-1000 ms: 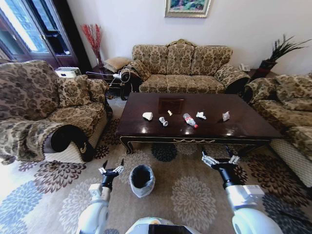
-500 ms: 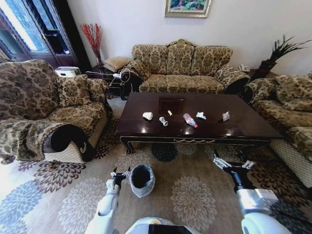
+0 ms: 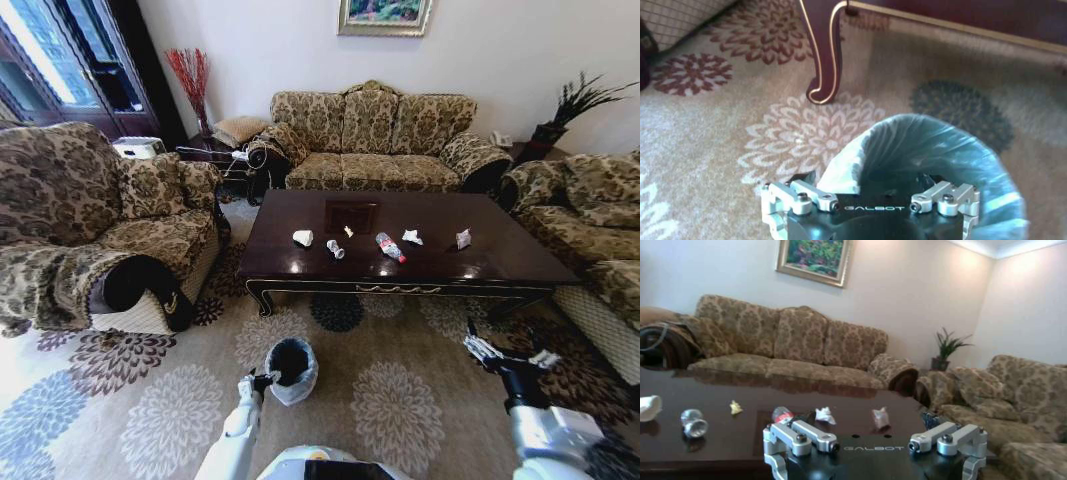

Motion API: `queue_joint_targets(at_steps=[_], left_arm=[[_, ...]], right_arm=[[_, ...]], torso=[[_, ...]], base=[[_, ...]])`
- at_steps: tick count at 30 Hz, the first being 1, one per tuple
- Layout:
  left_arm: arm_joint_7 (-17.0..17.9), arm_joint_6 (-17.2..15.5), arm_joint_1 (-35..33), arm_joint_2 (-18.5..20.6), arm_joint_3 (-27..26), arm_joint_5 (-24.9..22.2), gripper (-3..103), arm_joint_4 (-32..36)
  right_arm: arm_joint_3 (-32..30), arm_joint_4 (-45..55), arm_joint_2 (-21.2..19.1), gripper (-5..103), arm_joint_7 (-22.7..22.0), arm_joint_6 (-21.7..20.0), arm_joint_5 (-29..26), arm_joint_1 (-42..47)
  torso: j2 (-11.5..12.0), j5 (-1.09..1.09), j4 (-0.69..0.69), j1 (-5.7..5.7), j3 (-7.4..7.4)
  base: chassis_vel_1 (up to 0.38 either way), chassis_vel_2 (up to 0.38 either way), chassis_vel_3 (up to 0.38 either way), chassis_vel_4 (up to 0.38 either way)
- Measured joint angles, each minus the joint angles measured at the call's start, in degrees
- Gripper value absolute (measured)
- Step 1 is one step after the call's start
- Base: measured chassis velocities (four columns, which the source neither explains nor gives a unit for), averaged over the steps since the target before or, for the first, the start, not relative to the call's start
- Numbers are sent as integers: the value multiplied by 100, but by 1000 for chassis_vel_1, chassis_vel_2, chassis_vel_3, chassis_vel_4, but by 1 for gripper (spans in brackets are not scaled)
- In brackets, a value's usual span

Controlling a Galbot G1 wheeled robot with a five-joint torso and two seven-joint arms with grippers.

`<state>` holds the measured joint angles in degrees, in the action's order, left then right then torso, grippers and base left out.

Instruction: Move to the front of the table and place the trash on the table into the trash bin.

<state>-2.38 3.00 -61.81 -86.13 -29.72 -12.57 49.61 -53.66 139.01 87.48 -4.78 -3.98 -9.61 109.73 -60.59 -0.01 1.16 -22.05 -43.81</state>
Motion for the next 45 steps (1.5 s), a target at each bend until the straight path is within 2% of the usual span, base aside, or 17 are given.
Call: queue_joint_targets(at_steps=[3, 9, 19, 29, 34, 37, 40, 43, 45], left_arm=[[-30, 38, 370, 60, -15, 91, 100, -489], [-49, -65, 567, 96, -24, 58, 100, -839], [-113, -263, 694, -26, 59, 123, 100, -1028], [-146, -304, 1006, -234, -111, 417, 101, -1595], [-150, -305, 1045, -257, -174, 513, 86, -1725], [-149, -304, 1052, -253, -198, 526, 82, -1755], [-132, -305, 1094, -246, -257, 555, 70, -1838], [-104, -306, 1120, -244, -285, 558, 66, -1879], [-101, -310, 1133, -238, -290, 558, 57, -1892]], right_arm=[[-80, 57, 116, 100, -19, 186, 74, 164], [-139, -47, 167, 100, -47, 365, 113, 225], [-170, -295, 186, 100, -85, 571, 106, 253], [-258, -390, 63, 100, -137, 632, 14, 240], [-278, -440, 27, 100, -145, 623, -21, 215], [-283, -455, 24, 100, -146, 622, -32, 215], [-294, -467, 15, 100, -148, 626, -41, 220], [-299, -468, 7, 100, -150, 626, -46, 220], [-300, -478, 2, 100, -151, 626, -48, 212]], torso=[[0, 1, 0, 0, 0], [0, 1, 1, 0, 1], [0, 1, 1, 0, 1], [0, 1, 1, 0, 1], [0, 1, 1, 0, 0], [0, 1, 1, 0, 1], [0, 1, 1, 0, 1], [0, 1, 1, 0, 0], [0, 2, 2, 0, 0]], base=[[0, 0, 0, 0], [0, 0, 0, 0], [0, 0, 0, 0], [0, 0, 0, 0], [0, 0, 0, 0], [0, 0, 0, 0], [0, 0, 0, 0], [0, 0, 0, 0], [0, 0, 0, 0]])
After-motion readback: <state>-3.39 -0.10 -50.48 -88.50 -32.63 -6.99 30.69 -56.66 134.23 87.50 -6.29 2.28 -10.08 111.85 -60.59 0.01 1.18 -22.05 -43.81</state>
